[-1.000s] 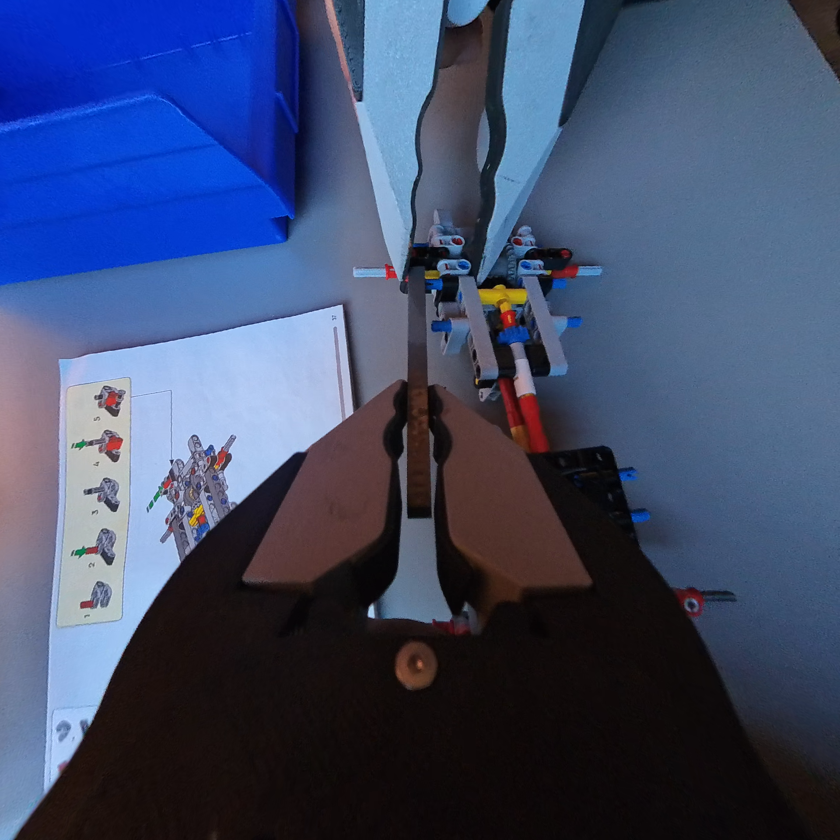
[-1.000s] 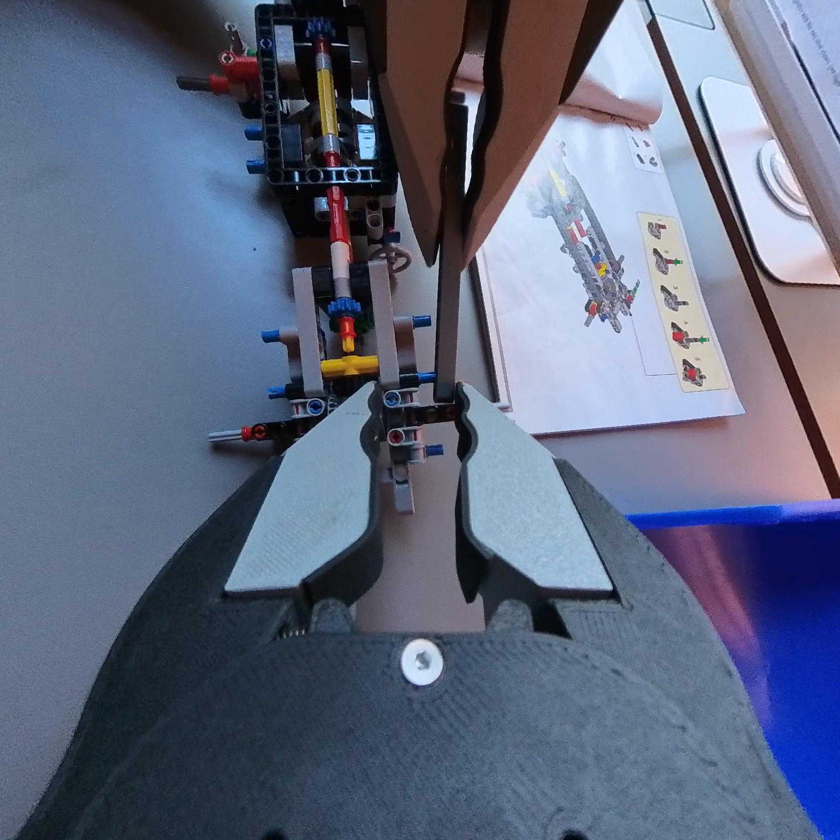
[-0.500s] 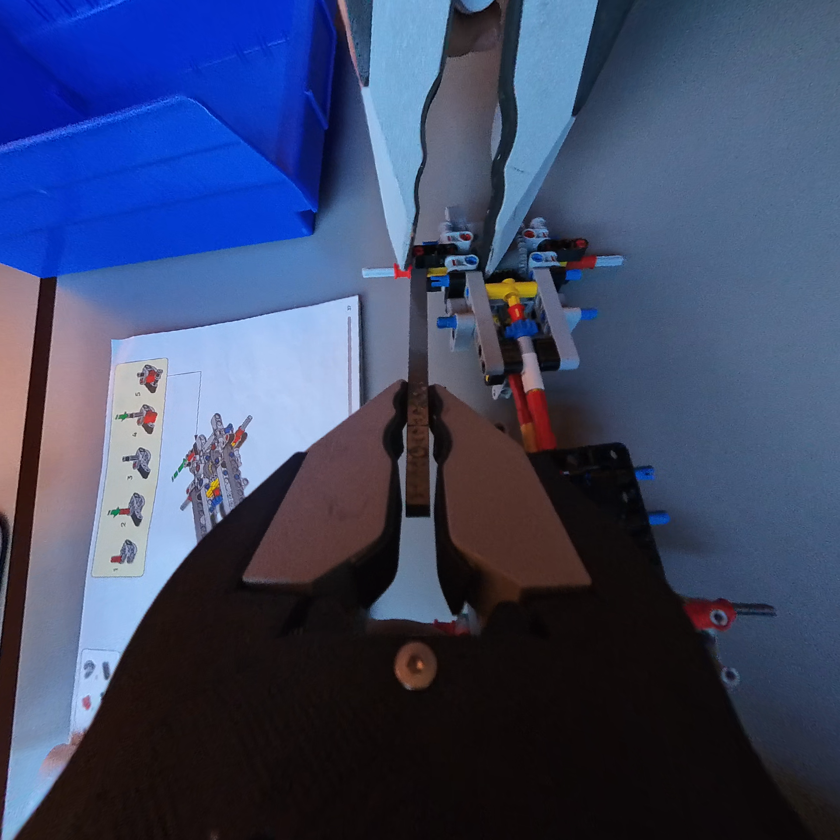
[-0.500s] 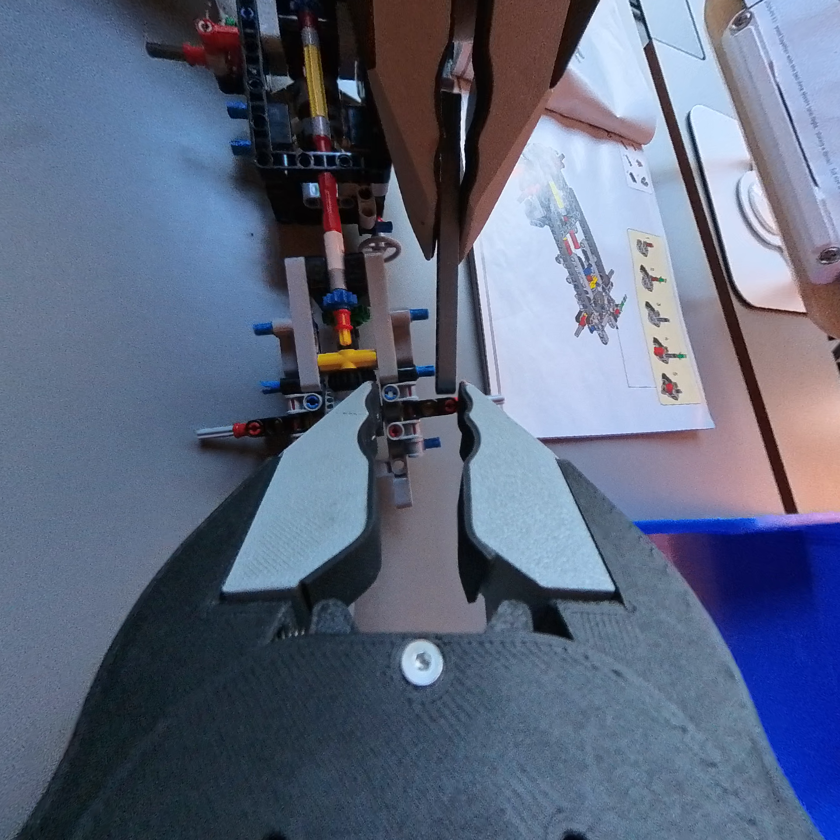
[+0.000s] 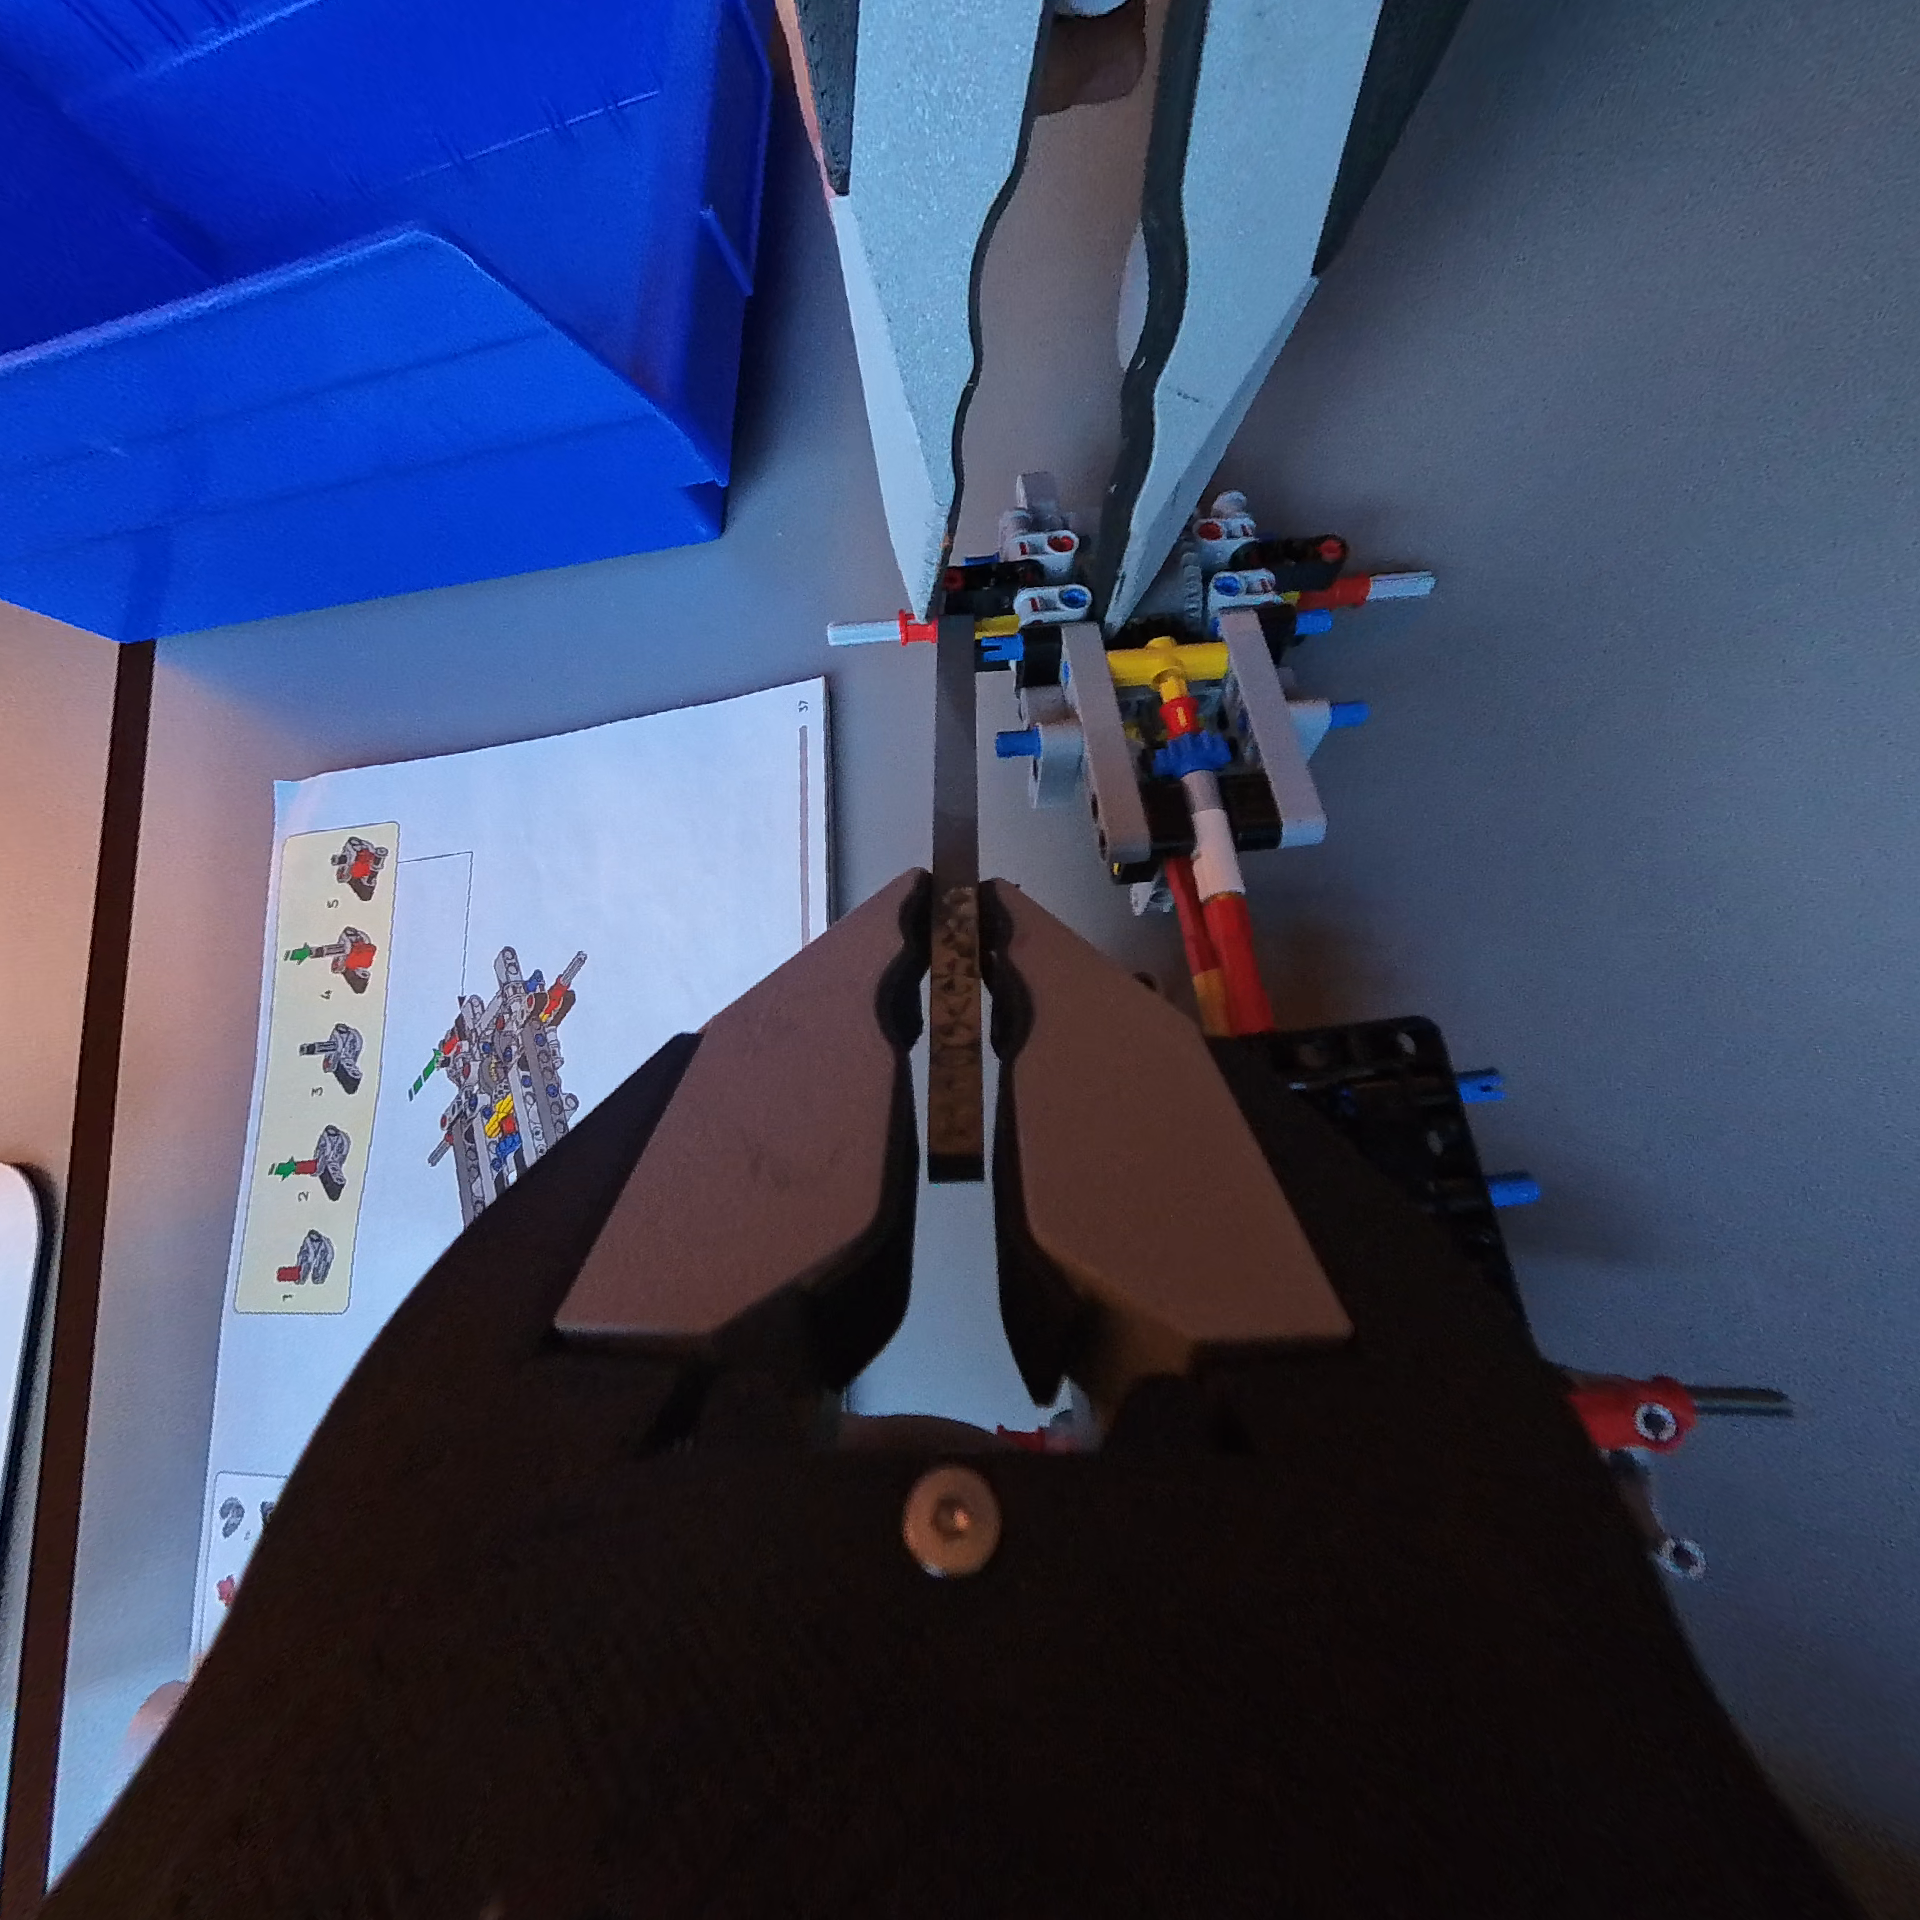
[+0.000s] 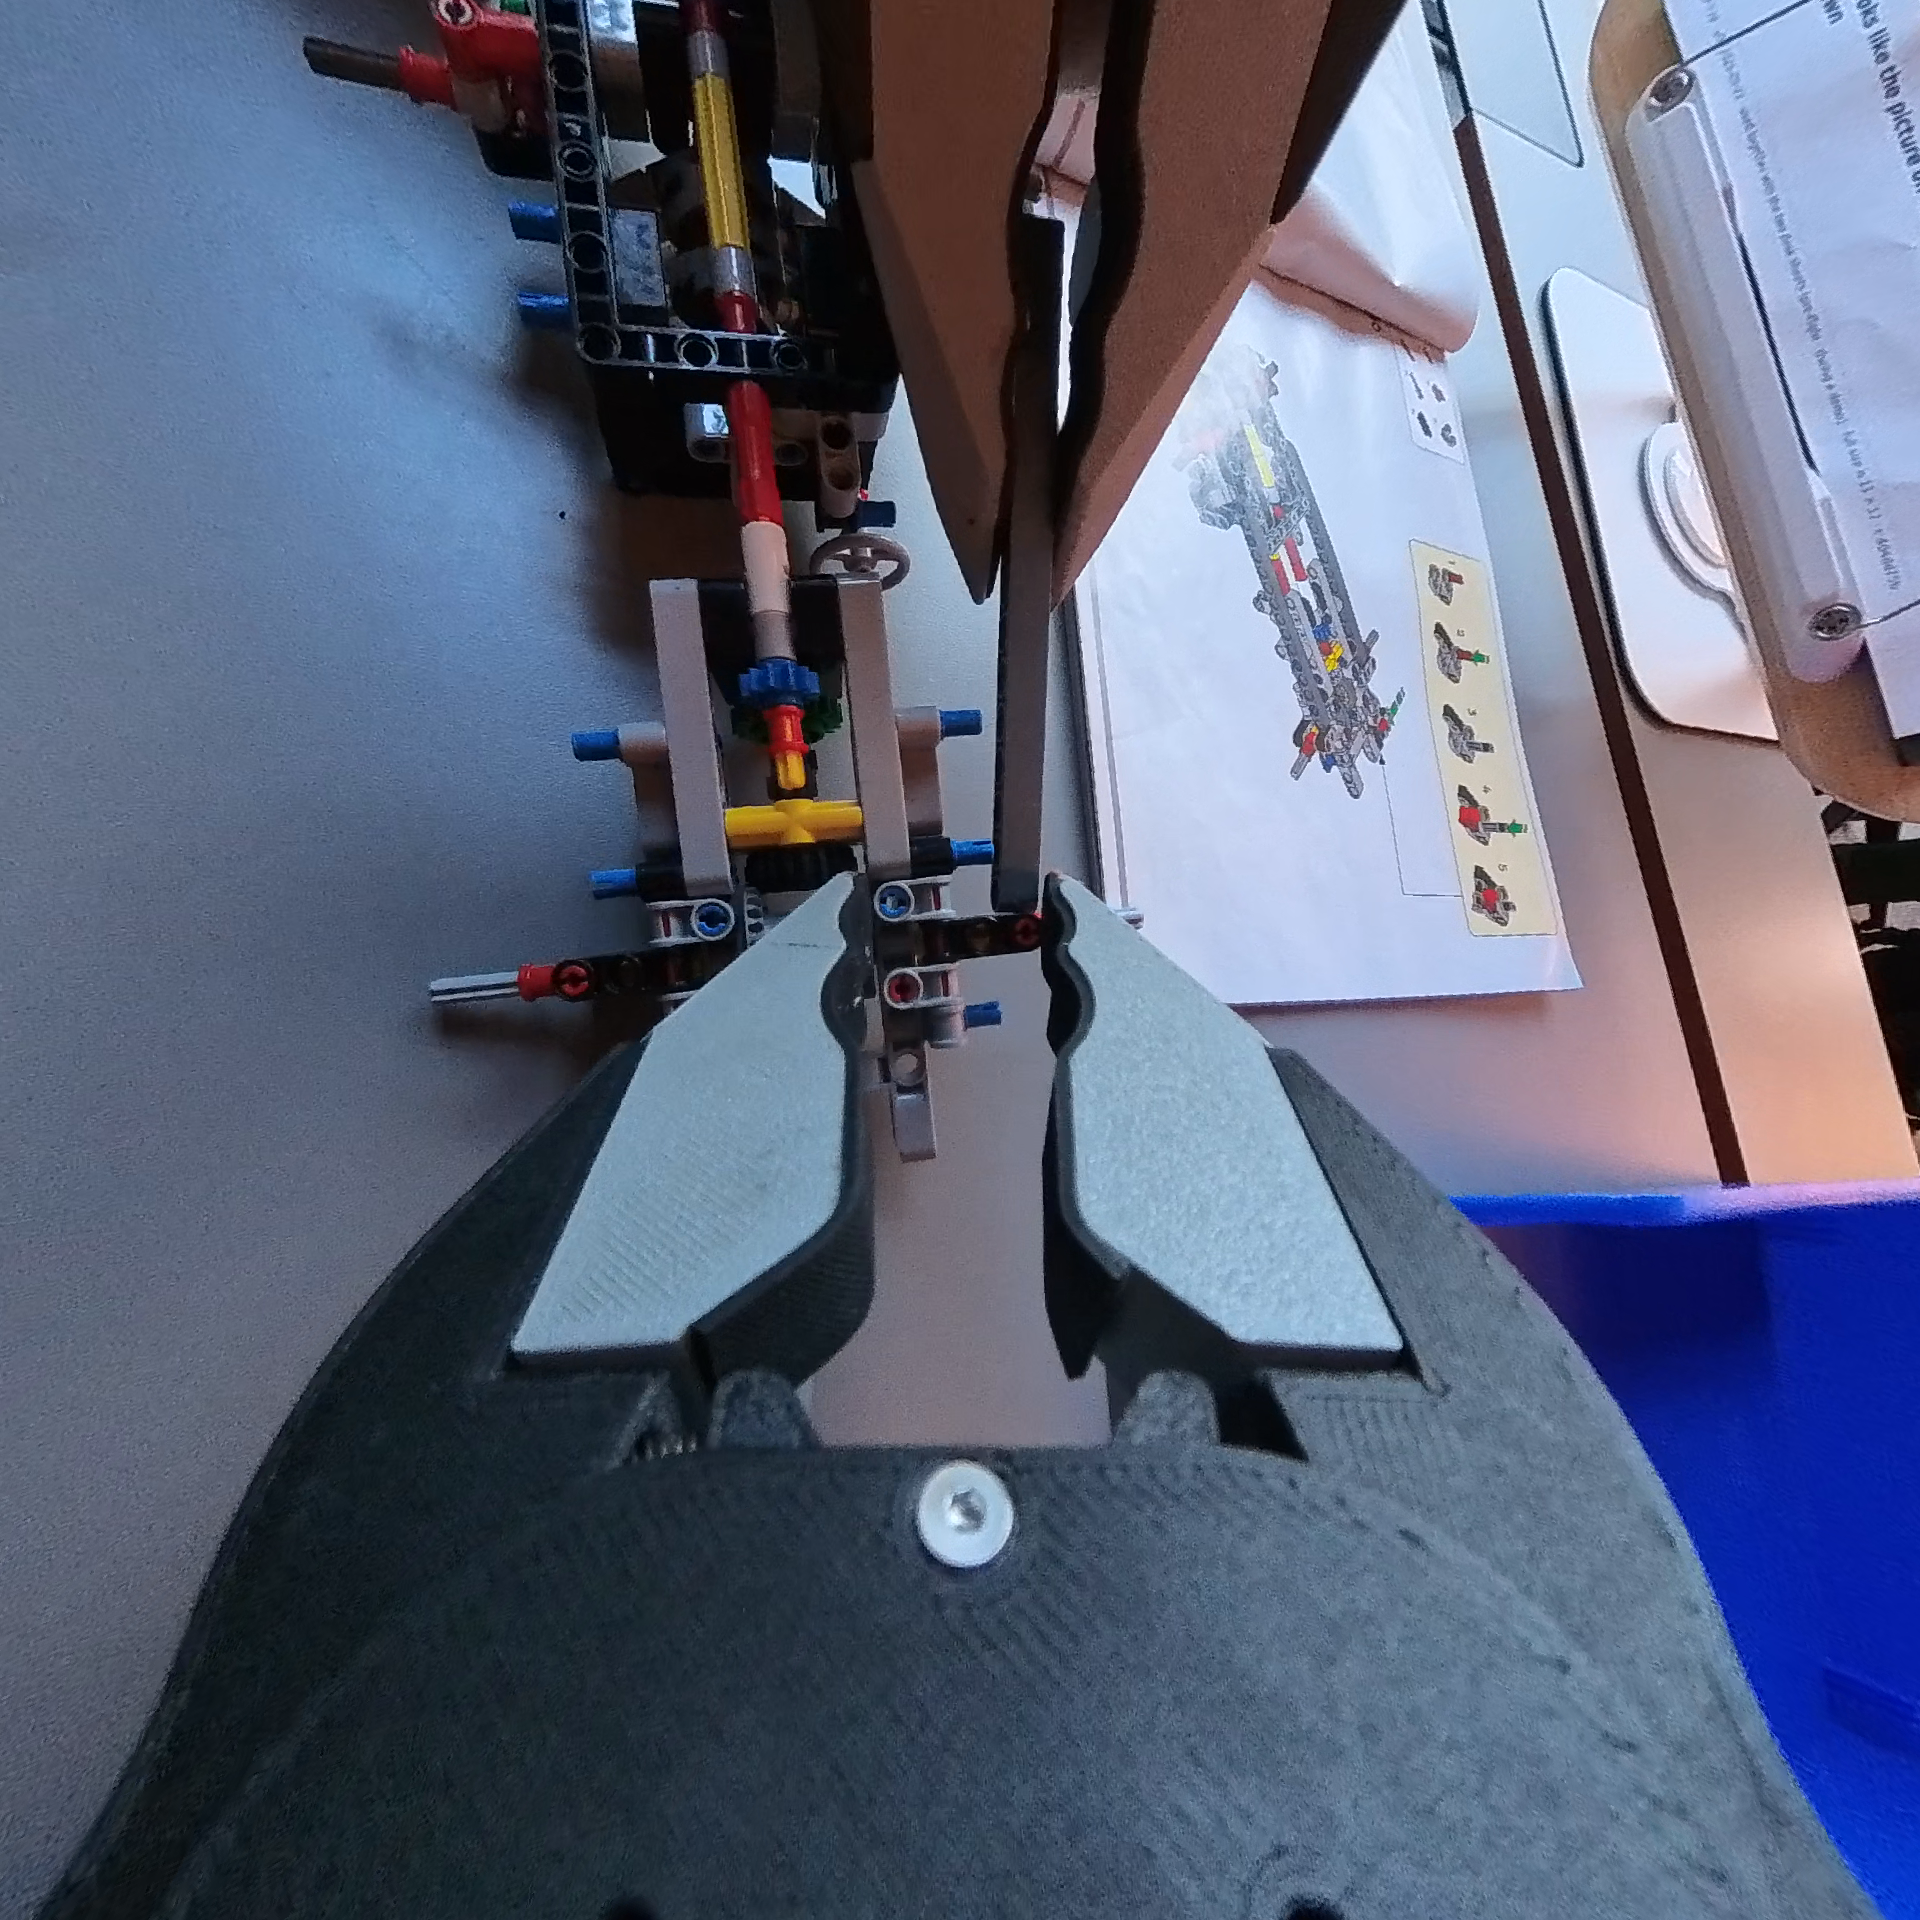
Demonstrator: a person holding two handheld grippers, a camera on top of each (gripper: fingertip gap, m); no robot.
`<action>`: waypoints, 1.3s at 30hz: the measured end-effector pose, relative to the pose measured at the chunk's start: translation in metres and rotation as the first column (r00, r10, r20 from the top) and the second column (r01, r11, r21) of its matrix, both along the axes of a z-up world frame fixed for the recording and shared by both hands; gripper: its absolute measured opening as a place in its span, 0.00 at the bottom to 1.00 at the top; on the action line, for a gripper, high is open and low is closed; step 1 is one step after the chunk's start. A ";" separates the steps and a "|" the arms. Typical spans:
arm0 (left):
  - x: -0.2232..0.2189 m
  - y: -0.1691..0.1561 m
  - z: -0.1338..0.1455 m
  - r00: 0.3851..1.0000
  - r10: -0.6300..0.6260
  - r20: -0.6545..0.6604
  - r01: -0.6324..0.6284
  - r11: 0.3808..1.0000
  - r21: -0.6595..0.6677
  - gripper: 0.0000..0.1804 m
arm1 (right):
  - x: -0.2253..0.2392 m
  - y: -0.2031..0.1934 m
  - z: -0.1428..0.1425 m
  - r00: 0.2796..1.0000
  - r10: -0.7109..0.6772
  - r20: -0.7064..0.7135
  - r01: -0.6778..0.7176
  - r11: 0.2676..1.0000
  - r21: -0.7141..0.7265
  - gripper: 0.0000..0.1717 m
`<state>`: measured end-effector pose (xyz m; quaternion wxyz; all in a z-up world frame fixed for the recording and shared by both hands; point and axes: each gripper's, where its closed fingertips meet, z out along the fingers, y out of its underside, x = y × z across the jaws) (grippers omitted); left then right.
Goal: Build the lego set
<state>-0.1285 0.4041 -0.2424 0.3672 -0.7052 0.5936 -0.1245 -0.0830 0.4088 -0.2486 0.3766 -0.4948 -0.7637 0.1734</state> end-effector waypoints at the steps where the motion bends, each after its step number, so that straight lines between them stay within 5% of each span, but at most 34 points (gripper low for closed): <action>1: 0.000 0.000 0.000 1.000 -0.002 -0.002 0.002 1.000 -0.001 0.04 | 0.000 0.000 0.000 1.000 0.000 -0.001 0.000 1.000 0.000 0.17; 39: 0.004 -0.001 0.001 0.999 0.031 0.042 -0.030 0.999 -0.028 0.04 | 0.003 0.001 0.000 0.990 0.100 0.095 -0.096 0.994 -0.043 0.18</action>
